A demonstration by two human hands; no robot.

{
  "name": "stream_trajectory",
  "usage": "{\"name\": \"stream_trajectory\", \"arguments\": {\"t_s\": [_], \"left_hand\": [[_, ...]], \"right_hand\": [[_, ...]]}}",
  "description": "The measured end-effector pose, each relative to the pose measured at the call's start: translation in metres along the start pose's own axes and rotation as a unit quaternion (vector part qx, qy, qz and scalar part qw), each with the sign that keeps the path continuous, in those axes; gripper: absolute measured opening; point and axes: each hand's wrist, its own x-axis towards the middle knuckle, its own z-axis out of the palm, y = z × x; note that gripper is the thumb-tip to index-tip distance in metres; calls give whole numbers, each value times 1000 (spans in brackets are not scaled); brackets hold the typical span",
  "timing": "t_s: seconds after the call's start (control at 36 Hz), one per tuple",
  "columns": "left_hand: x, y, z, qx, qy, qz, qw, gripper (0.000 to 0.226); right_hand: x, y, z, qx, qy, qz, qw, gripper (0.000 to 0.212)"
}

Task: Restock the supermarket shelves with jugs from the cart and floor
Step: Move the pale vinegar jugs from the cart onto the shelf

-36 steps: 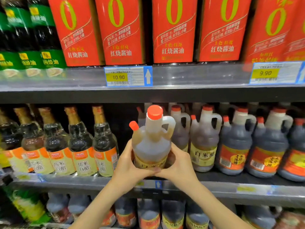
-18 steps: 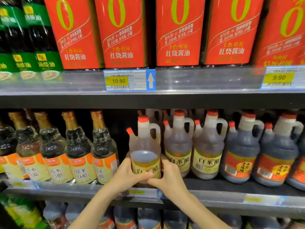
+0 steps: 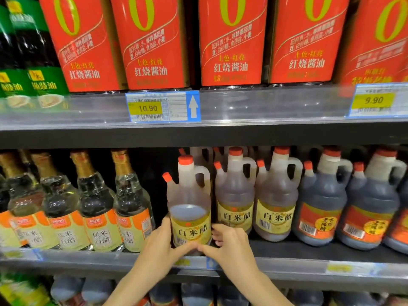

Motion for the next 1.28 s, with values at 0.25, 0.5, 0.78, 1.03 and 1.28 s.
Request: {"name": "stream_trajectory", "arguments": {"t_s": [0.25,0.5,0.78,1.03,1.28], "left_hand": [[16,5,-1,34,0,6,999,82],[38,1,3,35,0,-19,999,78],[35,4,7,9,8,-19,1000,75],[35,0,15,17,9,-23,1000,78],[36,9,16,64,32,-23,997,75]], "right_hand": [[11,-10,2,-126,-26,-5,992,42],[26,-19,-7,-212,-74,-5,974,37],[24,-25,-10,-243,-88,4,966,33],[17,-24,-9,-223,-72,16,972,33],[19,-22,-5,-228,-58,28,972,28]]}}
